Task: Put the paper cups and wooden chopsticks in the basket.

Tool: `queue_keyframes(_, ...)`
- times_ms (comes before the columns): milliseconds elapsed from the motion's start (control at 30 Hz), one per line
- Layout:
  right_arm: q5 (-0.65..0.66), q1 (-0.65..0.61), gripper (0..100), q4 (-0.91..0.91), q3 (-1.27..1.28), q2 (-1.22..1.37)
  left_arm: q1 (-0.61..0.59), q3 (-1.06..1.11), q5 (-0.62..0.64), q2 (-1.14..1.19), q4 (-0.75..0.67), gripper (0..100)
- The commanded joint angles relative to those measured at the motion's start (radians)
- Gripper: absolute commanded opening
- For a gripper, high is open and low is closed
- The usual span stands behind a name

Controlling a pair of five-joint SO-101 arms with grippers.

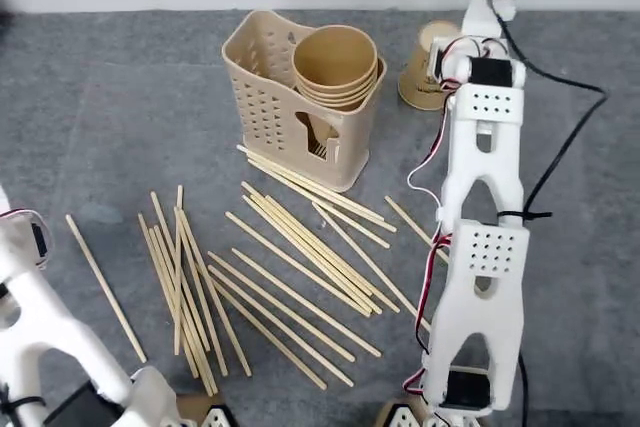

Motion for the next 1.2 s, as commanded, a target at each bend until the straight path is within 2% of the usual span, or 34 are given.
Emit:
queue_keyframes(0,0.015,0.027,27.0,0.048,-0.035,-0.005,-0.002,-0.008,0.006,-0.032,-0.020,7)
queue_keyframes(100,0.015,0.054,27.0,0.196,-0.061,-0.031,-0.005,-0.008,0.005,-0.031,-0.020,7)
queue_keyframes(200,0.023,0.088,27.0,0.423,-0.124,-0.073,-0.005,-0.008,0.005,-0.029,-0.020,7)
queue_keyframes(367,0.138,0.130,27.0,0.786,-0.281,-0.128,-0.005,-0.008,0.005,-0.031,-0.018,7)
queue_keyframes(567,0.153,0.183,27.3,0.783,-0.350,-0.205,-0.003,-0.008,0.005,-0.029,-0.018,7)
queue_keyframes(833,0.178,0.050,27.3,0.788,-0.213,-0.286,-0.002,-0.008,0.005,-0.029,-0.020,7)
queue_keyframes(933,0.135,-0.002,27.5,0.785,-0.121,-0.306,-0.002,-0.008,0.005,-0.029,-0.020,7)
queue_keyframes(1000,0.089,-0.024,30.4,0.785,-0.078,-0.309,-0.002,-0.008,0.005,-0.029,-0.020,7)
queue_keyframes(1167,0.006,-0.039,46.8,0.779,-0.003,-0.308,-0.002,-0.007,0.005,-0.028,-0.020,7)
